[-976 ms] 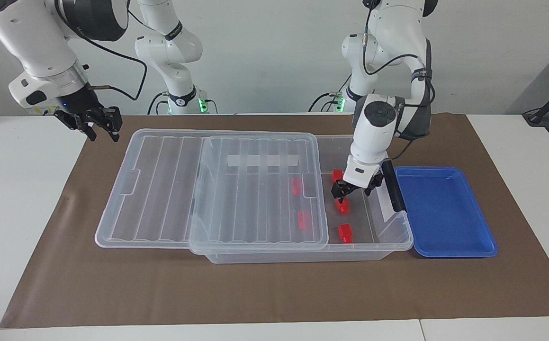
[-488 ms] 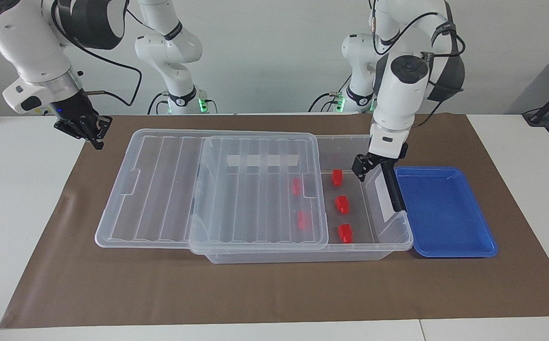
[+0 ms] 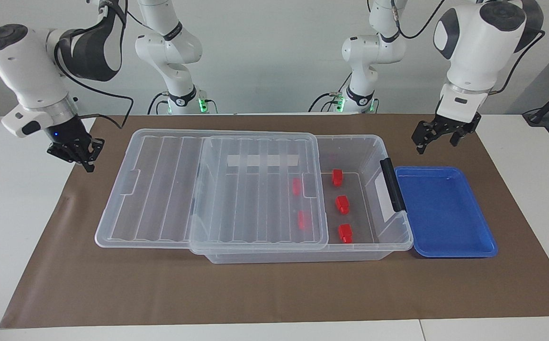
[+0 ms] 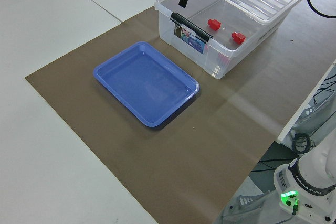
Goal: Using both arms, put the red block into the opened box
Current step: 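Release the red block and withdraw the left gripper, then grasp the clear lid's edge with the right gripper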
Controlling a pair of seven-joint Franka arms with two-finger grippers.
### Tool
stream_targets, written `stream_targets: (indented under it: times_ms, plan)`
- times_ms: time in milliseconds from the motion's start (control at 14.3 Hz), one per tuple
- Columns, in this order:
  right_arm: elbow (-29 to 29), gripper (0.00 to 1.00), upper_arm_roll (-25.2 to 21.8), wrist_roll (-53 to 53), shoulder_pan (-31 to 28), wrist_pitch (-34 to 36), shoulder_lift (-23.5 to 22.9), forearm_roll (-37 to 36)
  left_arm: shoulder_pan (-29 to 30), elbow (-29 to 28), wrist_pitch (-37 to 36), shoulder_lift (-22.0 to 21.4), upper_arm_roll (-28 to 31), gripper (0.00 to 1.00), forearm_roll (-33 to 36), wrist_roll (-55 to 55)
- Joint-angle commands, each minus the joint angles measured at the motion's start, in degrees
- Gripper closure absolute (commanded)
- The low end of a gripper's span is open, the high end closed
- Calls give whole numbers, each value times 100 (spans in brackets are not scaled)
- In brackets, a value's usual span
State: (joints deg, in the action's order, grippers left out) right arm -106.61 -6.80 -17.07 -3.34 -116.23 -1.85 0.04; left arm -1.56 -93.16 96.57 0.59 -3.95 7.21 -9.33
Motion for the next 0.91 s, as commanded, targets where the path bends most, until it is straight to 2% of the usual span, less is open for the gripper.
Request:
stream_targets:
  times_ms: [0, 209, 488, 836]
  plan:
    - [-80, 100, 56, -270, -35, -294, -270, 303, 252, -80, -156, -190, -62, 0, 18, 484]
    - [-62, 100, 56, -595, -9, -506, -482, 417, 349, -97, -226, -226, -53, 0, 18, 861]
    - [-44, 100, 100, -604, 79, -576, -535, 734, 700, -97, -226, -235, -53, 0, -9, 1987]
    - [-18, 100, 117, -517, 334, -585, -544, 804, 649, -264, 19, -314, -62, 0, -202, 1962]
